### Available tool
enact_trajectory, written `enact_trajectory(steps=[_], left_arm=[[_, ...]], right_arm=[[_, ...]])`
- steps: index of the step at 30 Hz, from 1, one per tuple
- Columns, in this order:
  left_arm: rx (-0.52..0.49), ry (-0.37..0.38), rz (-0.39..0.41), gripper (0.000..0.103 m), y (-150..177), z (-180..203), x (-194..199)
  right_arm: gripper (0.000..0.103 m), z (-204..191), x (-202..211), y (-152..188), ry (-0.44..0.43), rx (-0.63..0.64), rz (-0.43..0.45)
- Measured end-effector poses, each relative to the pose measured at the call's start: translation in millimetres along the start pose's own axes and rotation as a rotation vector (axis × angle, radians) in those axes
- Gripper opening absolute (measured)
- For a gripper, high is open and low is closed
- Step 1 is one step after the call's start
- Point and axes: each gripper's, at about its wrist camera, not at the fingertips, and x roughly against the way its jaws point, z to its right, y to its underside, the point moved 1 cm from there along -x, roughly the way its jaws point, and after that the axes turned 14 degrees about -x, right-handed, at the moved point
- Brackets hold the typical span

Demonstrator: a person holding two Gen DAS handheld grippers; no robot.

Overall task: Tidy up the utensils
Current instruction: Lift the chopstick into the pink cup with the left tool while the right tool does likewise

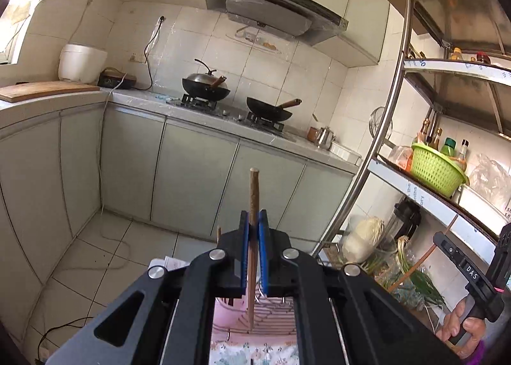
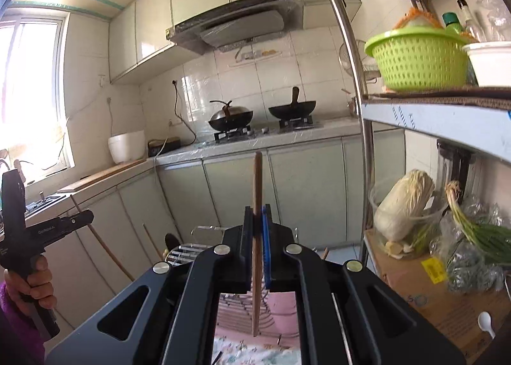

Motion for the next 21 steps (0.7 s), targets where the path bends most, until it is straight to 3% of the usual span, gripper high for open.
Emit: enact_trajectory(steps=[4,9,21], left_arm=[[-0.006,-0.025,0.039,0.005,-19,-1,-10],[-0.048,-0.057,0.038,0.005,-18,5,-34],[-0.042,-0.063,-0.164,0.005,51,0,-103]], right_arm=[[0.006,5,-8,-19,0.042,0.012,0.071],[0.006,21,-34,-15,0.078,0.000,0.047],[0.006,52,-70,39,0.140,-0.037,-0.082]])
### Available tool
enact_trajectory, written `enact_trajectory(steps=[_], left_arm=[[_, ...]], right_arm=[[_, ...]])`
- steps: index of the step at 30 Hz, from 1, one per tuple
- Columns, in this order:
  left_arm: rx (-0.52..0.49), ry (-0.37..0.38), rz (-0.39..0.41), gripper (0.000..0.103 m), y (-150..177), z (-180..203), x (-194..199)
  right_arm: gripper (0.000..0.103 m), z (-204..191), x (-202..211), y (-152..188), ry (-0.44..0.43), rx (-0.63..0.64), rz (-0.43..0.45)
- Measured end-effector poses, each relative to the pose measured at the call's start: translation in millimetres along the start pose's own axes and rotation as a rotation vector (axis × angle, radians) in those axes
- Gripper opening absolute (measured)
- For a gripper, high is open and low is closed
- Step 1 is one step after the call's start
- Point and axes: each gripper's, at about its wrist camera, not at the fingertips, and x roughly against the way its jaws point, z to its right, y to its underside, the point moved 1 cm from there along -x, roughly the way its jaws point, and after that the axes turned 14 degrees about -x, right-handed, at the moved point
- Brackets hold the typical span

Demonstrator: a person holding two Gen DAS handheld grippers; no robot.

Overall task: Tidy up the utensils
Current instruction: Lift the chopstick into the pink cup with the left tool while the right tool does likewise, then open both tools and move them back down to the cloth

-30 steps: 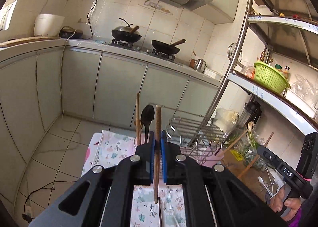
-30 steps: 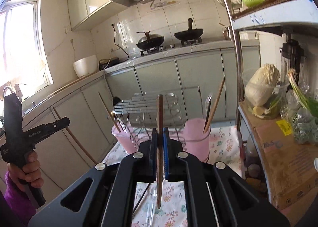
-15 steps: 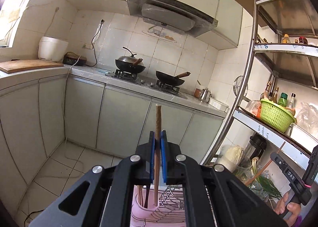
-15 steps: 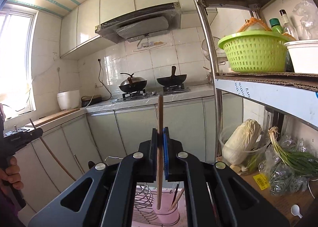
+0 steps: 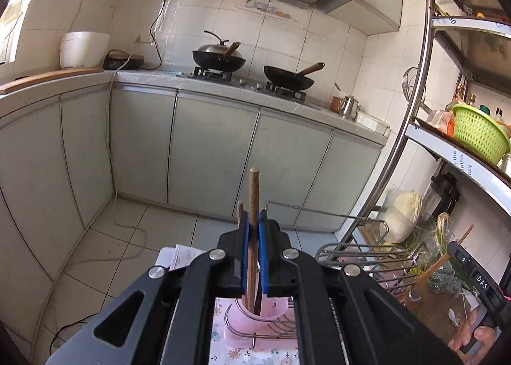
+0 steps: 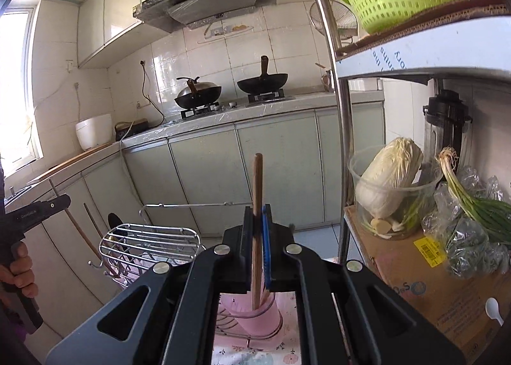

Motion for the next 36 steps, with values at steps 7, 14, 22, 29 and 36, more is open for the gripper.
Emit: enact_trajectory(steps=[7,14,22,29,36], left_arm=[[0.005,-0.002,-0.093,0.005,27,-1,-34],[0.039,-0.012,-0.087,0.007,30,-6,-42],[0.079,-0.005,-0.072,0.038,39,-13,-36],[0.118,0.019,-0.073,0.040,54,-19,-26],[0.128,0.047,-0.094,0.040,74,-16,-12]], right_arm=[[0.006,12,-17,22,0.019,-0.038,-0.061],[0.006,20,-29,22,0.022,-0.063,-0.079],[0.009,27,-38,25,0.016,-0.108,-0.123],[0.037,36,-36,41,0.017,-0.145,-0.174],[0.038,38,-23,59,0.009,-0.166,-0.213]])
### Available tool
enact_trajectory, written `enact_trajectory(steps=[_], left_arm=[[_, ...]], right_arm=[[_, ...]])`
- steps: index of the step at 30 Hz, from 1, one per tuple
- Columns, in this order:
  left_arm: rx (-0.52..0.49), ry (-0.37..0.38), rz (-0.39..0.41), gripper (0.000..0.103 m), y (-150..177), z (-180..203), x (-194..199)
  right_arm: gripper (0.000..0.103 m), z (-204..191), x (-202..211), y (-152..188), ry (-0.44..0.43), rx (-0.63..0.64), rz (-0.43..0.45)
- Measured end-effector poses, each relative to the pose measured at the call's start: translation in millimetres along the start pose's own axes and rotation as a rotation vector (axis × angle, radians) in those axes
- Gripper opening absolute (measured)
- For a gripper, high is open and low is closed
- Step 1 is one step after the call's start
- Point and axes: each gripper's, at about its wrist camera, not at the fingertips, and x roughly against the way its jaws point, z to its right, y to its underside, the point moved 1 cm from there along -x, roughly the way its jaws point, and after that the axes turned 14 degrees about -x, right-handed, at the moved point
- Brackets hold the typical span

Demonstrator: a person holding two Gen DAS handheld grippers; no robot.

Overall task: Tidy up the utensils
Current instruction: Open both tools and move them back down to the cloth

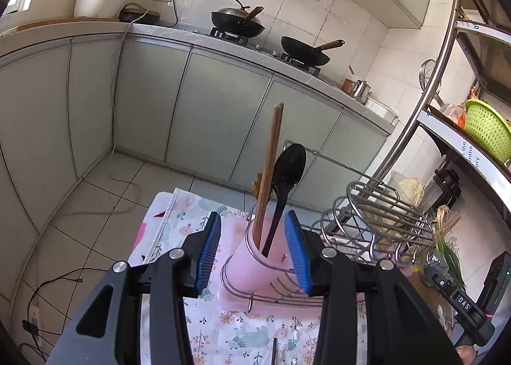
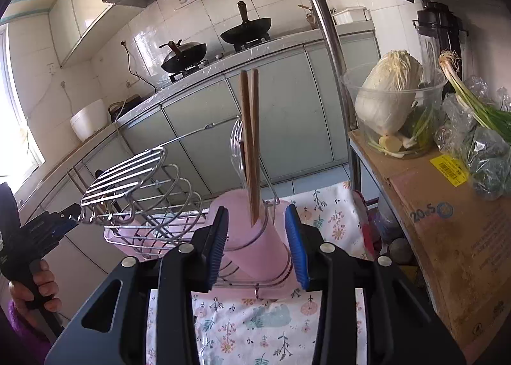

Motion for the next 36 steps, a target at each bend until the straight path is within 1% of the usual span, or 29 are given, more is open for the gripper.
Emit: enact_trajectory(steps=[5,14,22,28,36], left_arm=[[-0.012,0.007,-0.035,0.041,22,6,4],[-0.062,0.025,-0.147,0.041,75,26,-1],[-0.069,0.060,-0.241,0.041,122,37,-10],[-0.066,0.064,-0.309,0.041,153,37,-13],[-0.087,0.075,-0.337,0.041,165,44,-15]], right_arm=[[0.038,5,1,25,-0.004,-0.023,-0.057],[0.038,9,-7,76,0.003,-0.026,-0.194],[0.038,14,-12,122,0.020,-0.034,-0.312],[0.038,13,-13,141,0.022,-0.036,-0.352],[0.038,8,-18,156,0.007,-0.031,-0.391]])
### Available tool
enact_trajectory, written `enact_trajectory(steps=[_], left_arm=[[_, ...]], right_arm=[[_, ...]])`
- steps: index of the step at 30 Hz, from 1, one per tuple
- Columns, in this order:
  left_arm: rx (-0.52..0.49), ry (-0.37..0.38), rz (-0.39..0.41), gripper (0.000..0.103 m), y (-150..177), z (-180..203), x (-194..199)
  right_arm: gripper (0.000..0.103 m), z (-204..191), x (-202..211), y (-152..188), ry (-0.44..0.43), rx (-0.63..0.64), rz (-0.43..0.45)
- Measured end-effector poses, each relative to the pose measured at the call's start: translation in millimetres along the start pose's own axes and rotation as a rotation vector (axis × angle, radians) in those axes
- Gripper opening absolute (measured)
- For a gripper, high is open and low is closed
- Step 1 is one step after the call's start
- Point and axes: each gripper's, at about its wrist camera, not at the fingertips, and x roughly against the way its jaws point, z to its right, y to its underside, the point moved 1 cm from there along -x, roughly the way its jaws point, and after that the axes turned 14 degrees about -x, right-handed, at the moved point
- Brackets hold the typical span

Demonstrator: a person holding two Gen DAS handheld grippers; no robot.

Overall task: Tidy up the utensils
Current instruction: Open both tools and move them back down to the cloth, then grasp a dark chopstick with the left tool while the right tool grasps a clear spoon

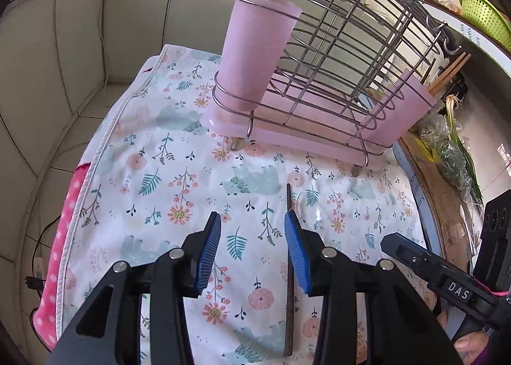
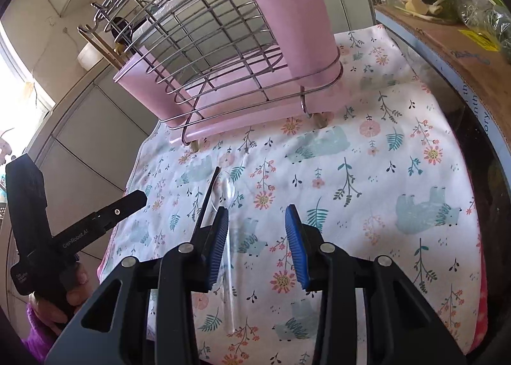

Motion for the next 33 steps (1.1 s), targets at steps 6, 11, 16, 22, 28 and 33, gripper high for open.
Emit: enact_trajectory(steps=[6,11,16,22,28,33], left_arm=[[-0.013,0.007,-0.021,0.041,2,5,-5],[-0.011,0.010,-0.027,0.041,2,7,-7],[-0.013,0.016,-0.042,0.041,3,7,-10],[-0.002,0.026,-0.043,0.041,4,7,-12],[0.004,0.029,-0.040,0.041,4,5,-10],[0.004,0.033,-0.035,0.041,3,5,-8]], right_arm=[[0.038,3,-4,4,-0.001,-0.009,-0.020],[0.038,5,-7,3,-0.002,-0.018,-0.031],[0.038,5,-10,4,0.001,-0.018,-0.041],[0.038,5,-13,5,0.002,-0.021,-0.049],[0.038,4,-15,6,0.006,-0.022,-0.054],[0.038,3,-16,6,0.009,-0.021,-0.060]])
